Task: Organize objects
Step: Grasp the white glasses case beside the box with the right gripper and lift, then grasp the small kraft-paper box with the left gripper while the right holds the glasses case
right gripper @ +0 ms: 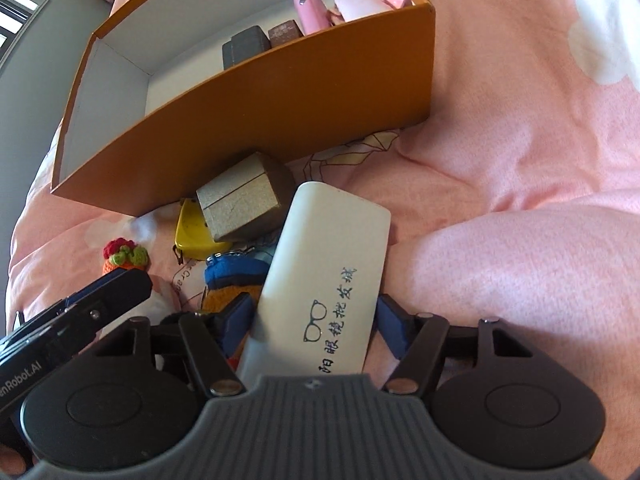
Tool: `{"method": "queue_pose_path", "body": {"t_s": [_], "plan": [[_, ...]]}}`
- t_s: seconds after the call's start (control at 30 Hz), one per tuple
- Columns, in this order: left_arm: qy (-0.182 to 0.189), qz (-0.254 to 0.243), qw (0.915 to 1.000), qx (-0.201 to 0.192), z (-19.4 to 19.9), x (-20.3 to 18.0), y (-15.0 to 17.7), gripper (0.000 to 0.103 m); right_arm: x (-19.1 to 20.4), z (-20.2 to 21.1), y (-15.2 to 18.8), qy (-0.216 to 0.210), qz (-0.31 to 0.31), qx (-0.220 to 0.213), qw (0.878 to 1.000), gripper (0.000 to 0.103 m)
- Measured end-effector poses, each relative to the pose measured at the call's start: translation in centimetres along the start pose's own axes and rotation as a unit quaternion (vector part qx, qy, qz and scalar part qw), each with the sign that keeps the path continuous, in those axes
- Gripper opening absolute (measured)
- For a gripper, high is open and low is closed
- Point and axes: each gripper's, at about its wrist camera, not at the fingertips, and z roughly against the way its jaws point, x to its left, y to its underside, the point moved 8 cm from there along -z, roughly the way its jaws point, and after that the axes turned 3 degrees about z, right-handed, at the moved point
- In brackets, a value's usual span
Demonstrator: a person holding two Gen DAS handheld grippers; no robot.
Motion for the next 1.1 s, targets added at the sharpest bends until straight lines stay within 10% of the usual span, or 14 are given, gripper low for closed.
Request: {"method": "queue_pose_path", "body": {"t_s": [0.6,1.1], "plan": [[-0.006,0.004,0.9996,0.026,-2.6,-2.6,-1.9,0.074,1.1,8.4,-3.2,0.08,0.113,-0.191,0.972,0.067],[-0.099,0.073,0.9898,0.072,-8.7,-2.7,-2.4,0.083,-1.8,5.7,-5.1,0.088,0.138,-0.182,0.97,0.067]]}}
